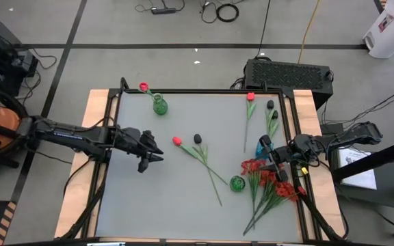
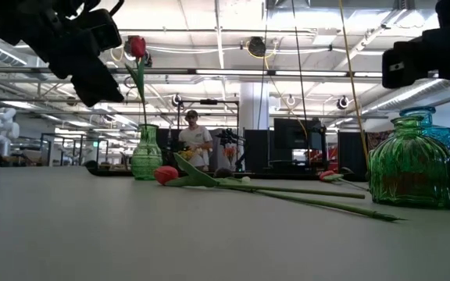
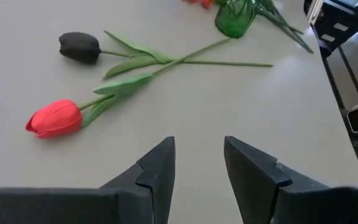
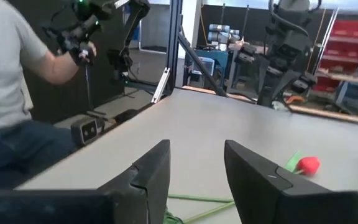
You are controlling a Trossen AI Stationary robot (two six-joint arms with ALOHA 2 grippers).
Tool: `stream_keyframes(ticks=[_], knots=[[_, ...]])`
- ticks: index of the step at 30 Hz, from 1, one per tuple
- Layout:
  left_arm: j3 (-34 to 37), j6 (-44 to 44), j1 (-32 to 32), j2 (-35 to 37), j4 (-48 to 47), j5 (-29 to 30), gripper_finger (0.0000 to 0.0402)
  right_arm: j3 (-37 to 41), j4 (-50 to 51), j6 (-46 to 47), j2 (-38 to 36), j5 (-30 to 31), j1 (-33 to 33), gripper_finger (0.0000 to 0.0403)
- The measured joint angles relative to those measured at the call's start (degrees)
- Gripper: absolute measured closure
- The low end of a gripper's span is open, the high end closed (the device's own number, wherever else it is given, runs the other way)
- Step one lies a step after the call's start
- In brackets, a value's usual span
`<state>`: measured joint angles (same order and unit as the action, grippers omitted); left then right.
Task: Sort flowers into vase by color
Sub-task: Put the top pink flower into the top green vase
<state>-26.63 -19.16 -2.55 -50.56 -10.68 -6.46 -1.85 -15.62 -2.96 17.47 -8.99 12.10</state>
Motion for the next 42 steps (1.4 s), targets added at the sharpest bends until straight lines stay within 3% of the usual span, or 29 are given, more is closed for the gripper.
stream_keyframes(ticks=[11, 17, 25, 35, 42], knots=[[0.0, 0.0, 0.0, -1.3, 3.3, 1.2, 0.0257, 0.0, -0.3, 13.2, 0.0, 0.5, 0.0, 0.0259], [0.0, 0.0, 0.0, -1.3, 3.3, 2.9, 0.0257, -0.1, -3.8, 23.6, -0.1, 9.6, 0.0, 0.0259], [0.0, 0.5, 0.0, -1.3, 3.3, 2.9, 0.0257, -5.7, -0.9, 29.2, 0.0, 16.6, 0.0, 0.0259], [0.0, 2.8, 0.0, -1.3, 3.3, 2.9, 0.0257, -21.9, 23.4, 33.2, 4.8, 30.1, 0.0, 0.0259], [0.0, 3.6, 0.0, -1.3, 3.3, 2.9, 0.0257, -32.0, 35.3, 38.4, 13.9, 33.4, -0.3, 0.0259]])
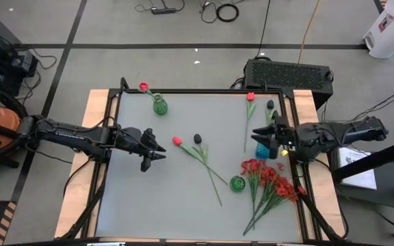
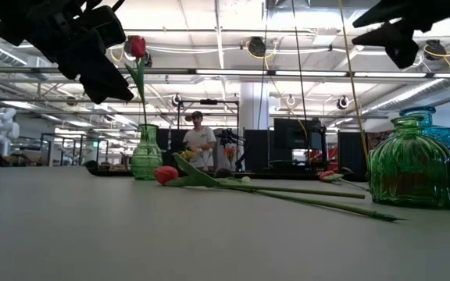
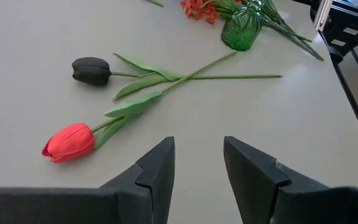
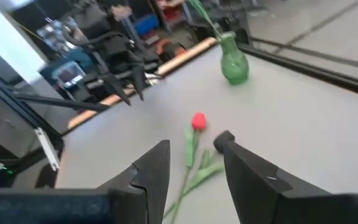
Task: Sort flowers into vase by color
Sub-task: Put the top pink flower into the top green vase
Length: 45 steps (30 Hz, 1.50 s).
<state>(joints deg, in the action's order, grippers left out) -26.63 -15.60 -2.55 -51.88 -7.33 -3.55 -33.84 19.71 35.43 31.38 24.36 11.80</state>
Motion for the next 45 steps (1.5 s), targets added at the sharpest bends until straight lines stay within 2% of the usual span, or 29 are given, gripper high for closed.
stream_keyframes(ticks=[7, 15, 25, 34, 45], knots=[[0.0, -0.1, 0.0, 0.0, 0.0, 0.0, 0.0257, -5.6, 5.2, 4.4, 7.3, 0.1, -4.1, 0.0259], [0.0, -0.1, 0.0, 0.0, 0.7, 0.0, 0.0257, -8.5, 11.2, 11.9, 12.0, -0.3, -13.6, 0.0259], [0.0, -0.1, 0.0, 0.0, 0.9, 0.0, 0.0257, -11.0, 16.9, 10.7, 16.8, -1.2, -25.3, 0.0259], [0.0, 1.5, 0.0, 0.0, 0.9, 0.0, 0.0257, -11.1, 17.2, 8.1, 24.5, -10.9, -36.7, 0.0259], [0.0, 1.3, 0.0, 0.0, 0.9, 0.0, 0.0257, -11.1, 17.5, 3.9, 35.2, -15.7, -48.4, 0.0259]])
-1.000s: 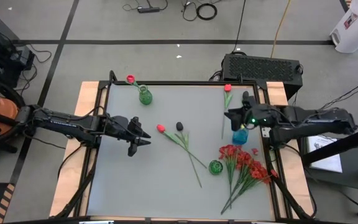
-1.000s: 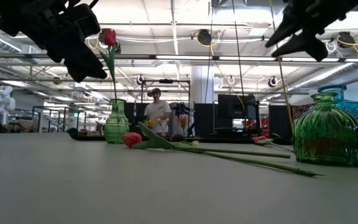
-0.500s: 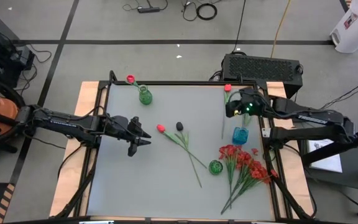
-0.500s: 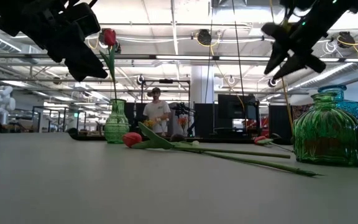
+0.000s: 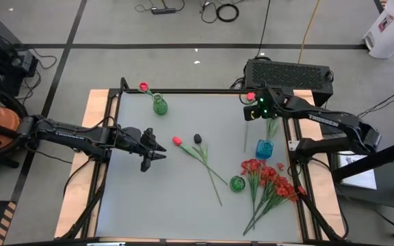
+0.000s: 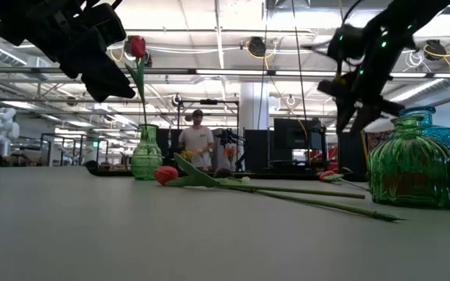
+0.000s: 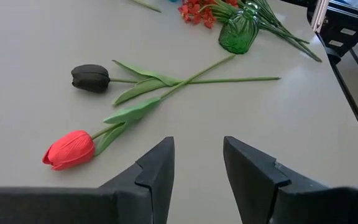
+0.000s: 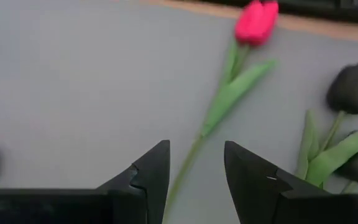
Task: Sort flowers into vase by color
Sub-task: Put the top pink flower into the top green vase
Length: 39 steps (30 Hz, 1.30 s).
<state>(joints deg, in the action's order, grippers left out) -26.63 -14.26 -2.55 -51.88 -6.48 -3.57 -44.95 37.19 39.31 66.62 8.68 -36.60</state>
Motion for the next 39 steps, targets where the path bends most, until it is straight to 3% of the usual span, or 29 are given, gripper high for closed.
stream_keyframes(ticks=[20, 39], knots=[[0.0, 0.0, 0.0, 0.0, 0.0, 0.0, 0.0257, 0.0, -6.2, -3.0, 19.0, -8.0, -4.3, 0.0259], [0.0, 0.0, -0.2, 0.0, 0.0, 0.6, 0.0257, 0.0, -9.2, -2.3, 21.3, -8.6, -5.6, 0.0259]])
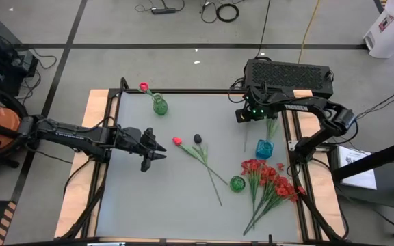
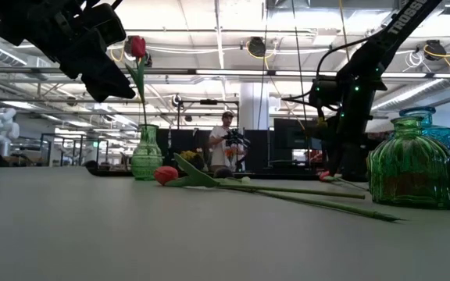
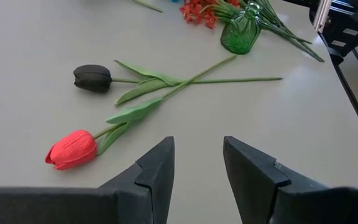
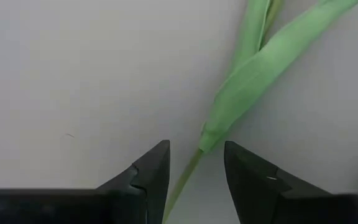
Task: Sort flowers into vase by color
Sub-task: Put the top pink flower into the top green vase
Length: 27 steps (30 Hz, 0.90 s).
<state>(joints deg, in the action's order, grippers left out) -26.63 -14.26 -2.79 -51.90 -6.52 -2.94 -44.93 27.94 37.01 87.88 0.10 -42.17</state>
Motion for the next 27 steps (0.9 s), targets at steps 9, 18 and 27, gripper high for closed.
stream_keyframes(ticks=[9, 18, 27], knots=[[0.0, 0.0, 0.0, 0.0, 0.0, 0.0, 0.0257, 0.0, 0.8, 0.6, 0.0, 0.0, 0.7, 0.0259], [0.0, 0.0, 0.0, 0.0, 0.0, 0.0, 0.0257, 0.0, 1.6, 1.2, 0.0, 0.0, 1.8, 0.0259], [0.0, -0.3, 0.0, 0.0, 0.0, 0.0, 0.0257, 0.0, 3.9, 1.3, 0.0, 0.0, 1.8, 0.0259]])
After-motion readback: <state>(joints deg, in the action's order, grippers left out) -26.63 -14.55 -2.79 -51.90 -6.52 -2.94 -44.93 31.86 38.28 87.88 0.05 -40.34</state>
